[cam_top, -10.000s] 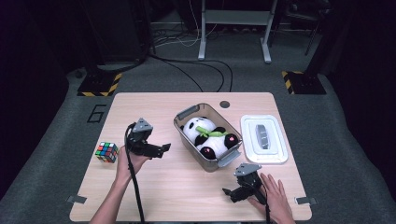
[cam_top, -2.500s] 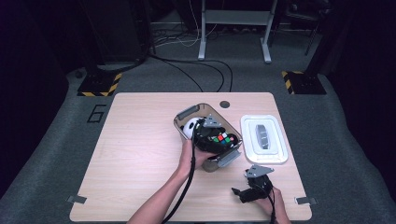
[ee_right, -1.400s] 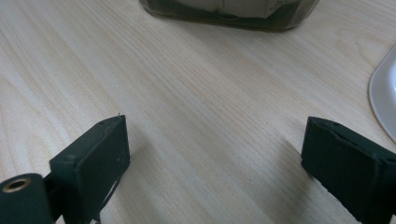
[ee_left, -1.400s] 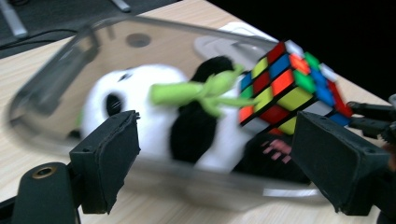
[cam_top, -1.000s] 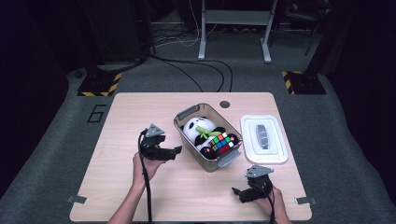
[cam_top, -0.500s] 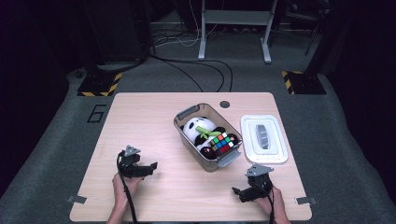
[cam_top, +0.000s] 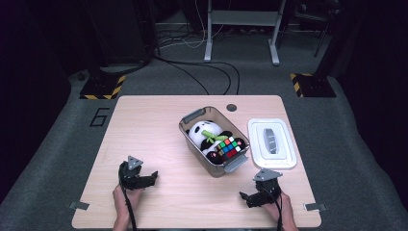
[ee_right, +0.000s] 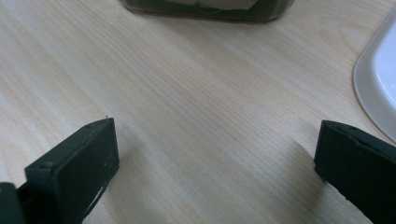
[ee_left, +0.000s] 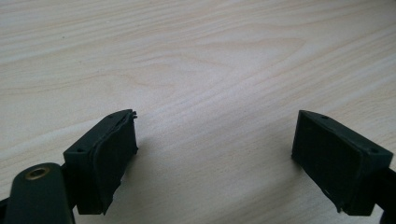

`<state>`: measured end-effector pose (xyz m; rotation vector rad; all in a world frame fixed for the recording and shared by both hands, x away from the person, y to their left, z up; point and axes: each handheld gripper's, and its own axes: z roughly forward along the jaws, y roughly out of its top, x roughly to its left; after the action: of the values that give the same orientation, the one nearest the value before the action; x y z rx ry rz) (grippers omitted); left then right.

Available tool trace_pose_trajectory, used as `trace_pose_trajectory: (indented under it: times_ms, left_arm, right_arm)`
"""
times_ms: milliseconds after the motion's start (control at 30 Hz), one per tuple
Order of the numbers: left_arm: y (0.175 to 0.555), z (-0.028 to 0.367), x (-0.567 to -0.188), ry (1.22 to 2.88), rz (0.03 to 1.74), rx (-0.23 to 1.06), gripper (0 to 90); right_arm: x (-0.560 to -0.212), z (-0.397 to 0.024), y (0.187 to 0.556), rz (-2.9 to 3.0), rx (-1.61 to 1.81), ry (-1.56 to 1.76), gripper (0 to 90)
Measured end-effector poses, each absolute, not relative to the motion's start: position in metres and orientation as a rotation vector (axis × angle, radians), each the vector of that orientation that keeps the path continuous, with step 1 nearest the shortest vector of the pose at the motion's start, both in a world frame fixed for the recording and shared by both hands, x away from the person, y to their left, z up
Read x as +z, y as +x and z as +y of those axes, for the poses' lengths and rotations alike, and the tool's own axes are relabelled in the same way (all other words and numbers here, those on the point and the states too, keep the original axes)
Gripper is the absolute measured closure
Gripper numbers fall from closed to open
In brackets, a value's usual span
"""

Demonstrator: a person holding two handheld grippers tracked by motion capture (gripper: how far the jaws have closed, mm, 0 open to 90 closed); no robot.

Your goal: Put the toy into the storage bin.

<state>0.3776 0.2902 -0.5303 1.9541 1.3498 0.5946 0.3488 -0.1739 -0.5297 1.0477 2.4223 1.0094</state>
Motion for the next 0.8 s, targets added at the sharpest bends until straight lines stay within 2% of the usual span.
trace_pose_trajectory:
  times_ms: [600, 800]
  left_arm:
    - [0.378, 0.289, -0.53, 1.951, 1.364, 0.595, 13.8]
    - [0.378, 0.289, -0.53, 1.946, 1.364, 0.601, 13.9]
  right_arm:
    - [-0.525, -0.174, 0.351, 2.401, 0.968, 1.112, 0.0]
    - [-0.512, -0.185, 0.35, 2.362, 1.007, 1.154, 0.0]
